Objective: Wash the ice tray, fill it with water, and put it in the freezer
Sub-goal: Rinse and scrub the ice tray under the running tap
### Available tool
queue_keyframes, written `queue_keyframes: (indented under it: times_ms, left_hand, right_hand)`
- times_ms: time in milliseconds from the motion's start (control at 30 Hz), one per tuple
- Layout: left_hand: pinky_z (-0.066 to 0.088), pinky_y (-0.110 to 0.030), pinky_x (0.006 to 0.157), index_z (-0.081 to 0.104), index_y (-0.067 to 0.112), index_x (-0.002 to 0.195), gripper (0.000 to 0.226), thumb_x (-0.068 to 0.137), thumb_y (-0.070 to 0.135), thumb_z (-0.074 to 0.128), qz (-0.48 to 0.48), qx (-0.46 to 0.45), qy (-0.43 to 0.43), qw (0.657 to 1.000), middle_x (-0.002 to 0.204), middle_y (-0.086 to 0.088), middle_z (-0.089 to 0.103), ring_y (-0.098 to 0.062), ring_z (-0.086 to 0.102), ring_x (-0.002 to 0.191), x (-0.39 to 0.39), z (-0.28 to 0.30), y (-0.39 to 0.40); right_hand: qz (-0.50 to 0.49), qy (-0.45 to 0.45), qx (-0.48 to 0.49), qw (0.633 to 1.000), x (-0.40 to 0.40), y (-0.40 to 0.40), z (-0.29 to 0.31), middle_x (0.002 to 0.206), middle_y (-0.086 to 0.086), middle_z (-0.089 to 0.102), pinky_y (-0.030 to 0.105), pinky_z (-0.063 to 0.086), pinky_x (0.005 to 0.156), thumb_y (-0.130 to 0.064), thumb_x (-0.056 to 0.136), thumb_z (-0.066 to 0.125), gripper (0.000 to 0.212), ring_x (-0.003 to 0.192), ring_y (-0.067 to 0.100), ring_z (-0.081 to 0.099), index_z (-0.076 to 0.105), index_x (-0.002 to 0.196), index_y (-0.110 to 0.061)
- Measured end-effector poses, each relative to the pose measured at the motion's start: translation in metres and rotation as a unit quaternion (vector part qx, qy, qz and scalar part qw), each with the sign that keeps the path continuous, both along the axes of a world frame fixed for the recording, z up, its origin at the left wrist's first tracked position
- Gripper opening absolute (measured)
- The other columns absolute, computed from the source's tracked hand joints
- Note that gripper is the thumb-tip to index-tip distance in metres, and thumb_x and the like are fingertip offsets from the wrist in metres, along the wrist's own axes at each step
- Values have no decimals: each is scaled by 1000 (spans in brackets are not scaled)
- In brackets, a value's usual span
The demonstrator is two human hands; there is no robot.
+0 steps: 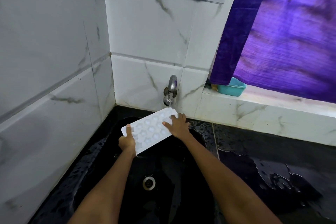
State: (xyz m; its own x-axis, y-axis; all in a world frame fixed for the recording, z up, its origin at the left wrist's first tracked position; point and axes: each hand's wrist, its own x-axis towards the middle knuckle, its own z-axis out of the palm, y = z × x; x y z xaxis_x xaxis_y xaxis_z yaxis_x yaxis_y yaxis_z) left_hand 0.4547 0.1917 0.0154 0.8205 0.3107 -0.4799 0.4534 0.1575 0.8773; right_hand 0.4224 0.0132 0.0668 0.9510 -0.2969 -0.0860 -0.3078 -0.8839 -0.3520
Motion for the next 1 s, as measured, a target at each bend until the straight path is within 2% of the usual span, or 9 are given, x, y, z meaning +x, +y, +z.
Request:
queue_keyframes:
  times_ms: [100, 200, 367, 533, 633, 733, 833, 900, 1000]
  left_hand:
    - [50, -42, 87, 59, -10, 114, 68, 89, 52, 55, 9, -7, 1, 1000, 118, -26, 63, -41, 62, 106, 0, 4, -8]
    - [49, -42, 90, 57, -11, 117, 71, 89, 54, 53, -9, 13, 0, 1000, 120, -26, 61, -41, 60, 109, 3, 6, -10]
    - [48, -43, 91, 56, -11, 118, 72, 88, 55, 54, -24, 23, -5, 999, 121, -26, 60, -42, 59, 110, 2, 7, -15]
    - [49, -41, 87, 58, -10, 116, 70, 88, 54, 54, -16, 9, 1, 1000, 119, -25, 61, -41, 60, 108, -1, 6, -16]
    - [48, -37, 83, 57, -9, 119, 70, 88, 54, 54, 6, -22, 1, 1000, 121, -24, 61, -40, 61, 109, -2, 8, -16]
    - [49, -42, 88, 57, -11, 116, 70, 89, 53, 54, 5, 8, 0, 1000, 120, -27, 61, -42, 60, 109, 2, 8, -10]
    - [49, -43, 89, 57, -11, 116, 70, 89, 53, 53, -5, 8, 1, 1000, 120, -28, 61, -42, 60, 109, 0, 7, -12]
    - [49, -43, 89, 57, -11, 117, 71, 89, 54, 53, 4, -4, 4, 1000, 120, -27, 61, -42, 60, 109, -1, 5, -12]
    - [49, -39, 82, 59, -11, 114, 69, 89, 53, 54, 4, 12, -1, 1000, 117, -28, 62, -42, 61, 106, 1, 5, -9]
  right_hand:
    - [11, -23, -31, 999, -7, 0, -5, 151, 17, 17, 63, 15, 111, -46, 94, 44, 49, 145, 36, -2, 44, 135, -17]
    - [16, 13, -72, 997, -9, -6, -10, 155, 18, 10, 68, 9, 110, -51, 94, 40, 51, 145, 37, -12, 45, 135, -20]
    - [31, 59, -4, 998, -3, -16, -7, 157, 19, -7, 72, -2, 108, -67, 84, 45, 65, 142, 38, -25, 41, 139, -31]
    - [33, 37, -68, 996, -1, -15, -14, 157, 18, -1, 73, -3, 105, -69, 84, 42, 64, 143, 38, -22, 44, 136, -32]
    - [25, -9, -34, 999, 2, -4, -12, 157, 18, 0, 72, 2, 108, -68, 84, 44, 65, 143, 38, -22, 42, 137, -30]
    - [28, 5, -48, 998, 2, -9, -7, 157, 18, -1, 71, -1, 108, -66, 86, 41, 57, 142, 37, -25, 52, 130, -32]
    - [18, 15, -86, 996, 4, -2, -9, 157, 21, -3, 72, 0, 106, -66, 87, 37, 60, 142, 38, -24, 47, 134, -29]
    - [23, 18, -50, 998, 4, 1, -9, 157, 20, -5, 72, -1, 107, -69, 84, 43, 67, 142, 38, -25, 41, 138, -30]
    - [9, 35, -11, 999, 4, -7, -6, 157, 19, -1, 71, -7, 106, -68, 82, 47, 59, 142, 38, -26, 51, 130, -35]
